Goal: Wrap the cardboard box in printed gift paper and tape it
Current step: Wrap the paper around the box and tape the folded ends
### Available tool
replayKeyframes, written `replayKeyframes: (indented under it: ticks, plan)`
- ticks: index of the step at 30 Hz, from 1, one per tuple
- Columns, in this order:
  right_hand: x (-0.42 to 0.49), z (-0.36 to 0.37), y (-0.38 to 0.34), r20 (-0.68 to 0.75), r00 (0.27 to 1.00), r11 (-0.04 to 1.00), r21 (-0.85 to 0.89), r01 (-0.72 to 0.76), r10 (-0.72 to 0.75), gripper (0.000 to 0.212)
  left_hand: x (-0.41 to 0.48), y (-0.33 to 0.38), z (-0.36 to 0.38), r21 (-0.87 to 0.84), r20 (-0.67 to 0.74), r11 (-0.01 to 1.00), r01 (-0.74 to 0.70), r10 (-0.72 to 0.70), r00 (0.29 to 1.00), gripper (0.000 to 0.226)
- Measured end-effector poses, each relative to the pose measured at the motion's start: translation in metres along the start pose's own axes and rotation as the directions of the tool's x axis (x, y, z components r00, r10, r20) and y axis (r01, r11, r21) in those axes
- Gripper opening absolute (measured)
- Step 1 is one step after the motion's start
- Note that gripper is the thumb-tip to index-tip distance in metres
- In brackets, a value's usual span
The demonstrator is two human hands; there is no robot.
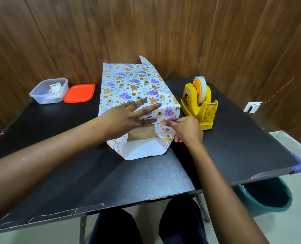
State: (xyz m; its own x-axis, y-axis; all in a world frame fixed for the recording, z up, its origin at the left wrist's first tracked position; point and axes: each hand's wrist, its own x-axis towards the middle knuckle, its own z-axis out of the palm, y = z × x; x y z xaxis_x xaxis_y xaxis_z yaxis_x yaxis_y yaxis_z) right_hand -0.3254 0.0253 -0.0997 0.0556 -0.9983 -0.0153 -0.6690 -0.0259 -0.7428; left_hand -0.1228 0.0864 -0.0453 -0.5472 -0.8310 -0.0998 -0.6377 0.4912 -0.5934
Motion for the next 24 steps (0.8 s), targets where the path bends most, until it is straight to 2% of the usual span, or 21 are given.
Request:
replayKeyframes:
  ticks: [2,4,6,8,9,11,14,15,18,21,24]
  plan:
    - [-0.002,-0.012,-0.002,0.007,1.000,0.995,-0.096,0.029,-0.029,0.050,0.000,0.002,-0.003,0.007,0.020,1.000,0.012,-0.012,1.000,0.083]
    - [0.000,-0.033,-0.004,-0.054,0.996,0.994,-0.085,0.061,-0.066,0.043,-0.002,0.002,-0.002,0.000,-0.024,1.000,0.007,-0.007,1.000,0.084]
    - [0.008,-0.058,-0.007,-0.301,0.946,0.992,-0.044,0.114,-0.122,0.036,-0.003,0.000,-0.001,-0.004,-0.119,1.000,-0.004,0.004,0.993,0.084]
    - [0.020,-0.079,-0.008,-0.516,0.842,0.987,-0.051,0.153,-0.157,0.028,-0.004,0.003,-0.006,0.006,-0.061,1.000,-0.006,0.007,0.998,0.087]
    - [0.028,-0.087,-0.007,-0.541,0.828,0.988,-0.091,0.122,-0.152,0.028,-0.003,0.004,-0.006,0.007,-0.004,1.000,-0.004,0.004,1.000,0.088]
    - [0.046,-0.096,-0.001,-0.455,0.889,0.984,-0.174,-0.039,-0.045,0.040,0.000,0.006,-0.010,-0.006,0.077,1.000,0.011,-0.011,0.997,0.090]
    - [0.057,-0.100,0.002,-0.150,0.965,0.977,0.038,-0.212,0.215,0.052,-0.002,0.003,-0.005,-0.014,0.019,1.000,0.006,-0.005,1.000,0.090]
    - [0.057,-0.101,0.001,-0.079,0.967,0.966,0.113,-0.233,0.243,0.053,-0.003,0.003,-0.008,-0.019,-0.014,1.000,0.007,-0.007,1.000,0.089]
    - [0.057,-0.108,-0.005,0.012,0.963,0.948,0.172,-0.269,0.271,0.056,-0.004,0.004,-0.009,0.034,-0.020,0.999,0.006,-0.005,1.000,0.096]
    - [0.059,-0.115,-0.010,0.080,0.957,0.925,0.243,-0.291,0.280,0.056,-0.001,-0.001,-0.005,0.071,-0.171,0.996,0.053,-0.040,0.984,0.093]
    - [0.057,-0.118,-0.016,0.134,0.948,0.915,0.252,-0.315,0.290,0.062,-0.003,-0.002,0.003,0.085,-0.157,0.995,0.055,-0.041,0.987,0.090]
